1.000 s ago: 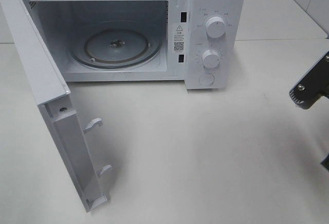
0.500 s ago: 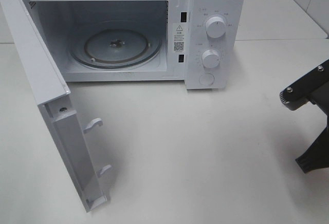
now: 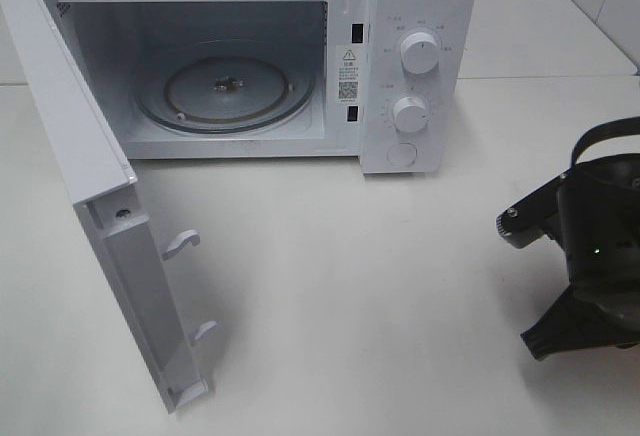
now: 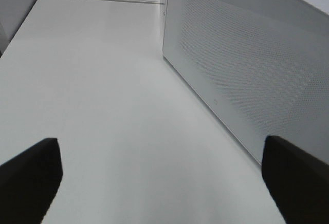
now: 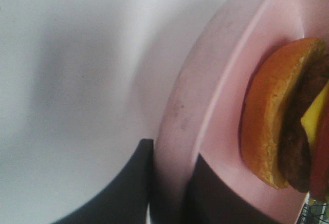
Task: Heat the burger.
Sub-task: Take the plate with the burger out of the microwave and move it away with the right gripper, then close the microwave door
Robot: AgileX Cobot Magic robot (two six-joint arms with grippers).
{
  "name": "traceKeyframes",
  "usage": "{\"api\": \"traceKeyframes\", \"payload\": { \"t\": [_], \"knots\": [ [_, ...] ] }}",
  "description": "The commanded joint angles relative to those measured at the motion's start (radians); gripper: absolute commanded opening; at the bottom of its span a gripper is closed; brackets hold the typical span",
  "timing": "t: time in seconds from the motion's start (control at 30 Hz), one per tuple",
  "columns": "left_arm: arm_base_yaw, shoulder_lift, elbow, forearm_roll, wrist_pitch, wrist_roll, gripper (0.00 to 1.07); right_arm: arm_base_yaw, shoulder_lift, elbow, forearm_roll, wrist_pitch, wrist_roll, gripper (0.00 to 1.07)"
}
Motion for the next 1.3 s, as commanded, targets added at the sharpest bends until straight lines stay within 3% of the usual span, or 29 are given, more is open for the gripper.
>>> {"api": "traceKeyframes", "payload": {
  "t": [0.03,0.33,0.5,0.57,0.67,0.73,1.13,1.3],
  "knots": [
    [0.002,-0.007,0.003,-0.007,-0.009,0.000,0.98,0.002,0.047,-0.007,-0.081,0.019,0.047,0.00],
    [0.002,-0.007,0.003,-0.007,-0.009,0.000,0.98,0.002,0.130,-0.007,-0.103,-0.081,0.067,0.04],
    [0.002,-0.007,0.003,-0.007,-0.009,0.000,0.98,0.002,0.159,-0.007,-0.094,-0.125,0.079,0.16],
    [0.002,-0.007,0.003,-0.007,-0.009,0.000,0.98,0.002,0.146,-0.014,-0.085,-0.123,0.078,0.25],
    [0.002,-0.007,0.003,-0.007,-0.009,0.000,0.98,0.002,0.136,-0.021,-0.072,-0.118,0.073,0.29],
    [0.002,-0.007,0.003,-0.007,-0.009,0.000,0.98,0.002,0.085,-0.053,-0.018,-0.102,0.022,0.41],
    [0.002,-0.007,0.003,-0.007,-0.009,0.000,0.98,0.002,-0.163,-0.091,0.198,-0.106,-0.255,0.48],
    [0.002,-0.007,0.003,-0.007,-0.009,0.000,0.98,0.002,-0.312,-0.091,0.274,-0.106,-0.374,0.57]
  ]
}}
